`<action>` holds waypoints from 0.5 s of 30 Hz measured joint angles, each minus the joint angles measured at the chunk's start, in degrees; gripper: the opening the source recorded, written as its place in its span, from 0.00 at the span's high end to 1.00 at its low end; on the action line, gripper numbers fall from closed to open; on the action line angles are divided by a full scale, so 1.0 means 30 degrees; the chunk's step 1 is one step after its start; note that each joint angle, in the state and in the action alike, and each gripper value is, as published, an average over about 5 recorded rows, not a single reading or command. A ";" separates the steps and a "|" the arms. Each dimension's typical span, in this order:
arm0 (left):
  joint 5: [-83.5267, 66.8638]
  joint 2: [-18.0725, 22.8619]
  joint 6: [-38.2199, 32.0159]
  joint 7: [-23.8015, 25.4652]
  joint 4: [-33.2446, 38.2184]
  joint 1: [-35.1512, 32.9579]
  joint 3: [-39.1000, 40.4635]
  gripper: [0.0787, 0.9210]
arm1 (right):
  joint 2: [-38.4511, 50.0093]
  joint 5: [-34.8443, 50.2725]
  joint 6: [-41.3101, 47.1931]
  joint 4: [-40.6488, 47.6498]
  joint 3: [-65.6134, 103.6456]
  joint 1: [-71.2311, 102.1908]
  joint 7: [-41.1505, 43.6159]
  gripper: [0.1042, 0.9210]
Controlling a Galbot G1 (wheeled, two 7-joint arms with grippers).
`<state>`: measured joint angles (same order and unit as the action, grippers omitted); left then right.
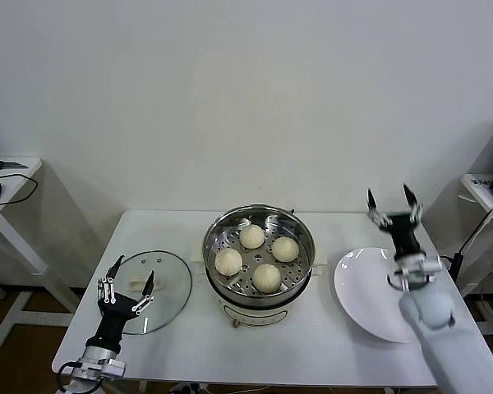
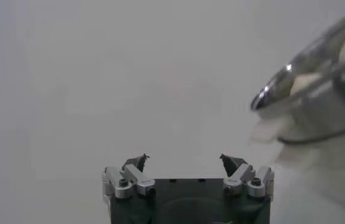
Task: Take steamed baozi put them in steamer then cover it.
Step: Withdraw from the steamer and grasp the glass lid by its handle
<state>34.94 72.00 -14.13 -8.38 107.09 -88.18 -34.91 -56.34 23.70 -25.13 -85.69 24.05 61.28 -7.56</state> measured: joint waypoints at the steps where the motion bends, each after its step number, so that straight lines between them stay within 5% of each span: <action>1: 0.0623 -0.0038 0.0126 -0.0139 -0.0303 0.0084 -0.0004 0.12 | -0.0364 -0.0113 -0.0138 -0.0032 0.0301 0.0488 -0.0038 0.12; 15: 0.7616 -0.0084 0.1206 -0.1881 -0.3596 0.0900 0.0335 0.12 | -0.3635 -0.1362 -0.0907 -0.0153 0.2426 0.3706 -0.0244 0.12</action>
<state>57.79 71.75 -10.51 -14.03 96.30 -85.48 -33.91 -67.24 19.61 -27.85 -86.15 31.33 72.40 -8.29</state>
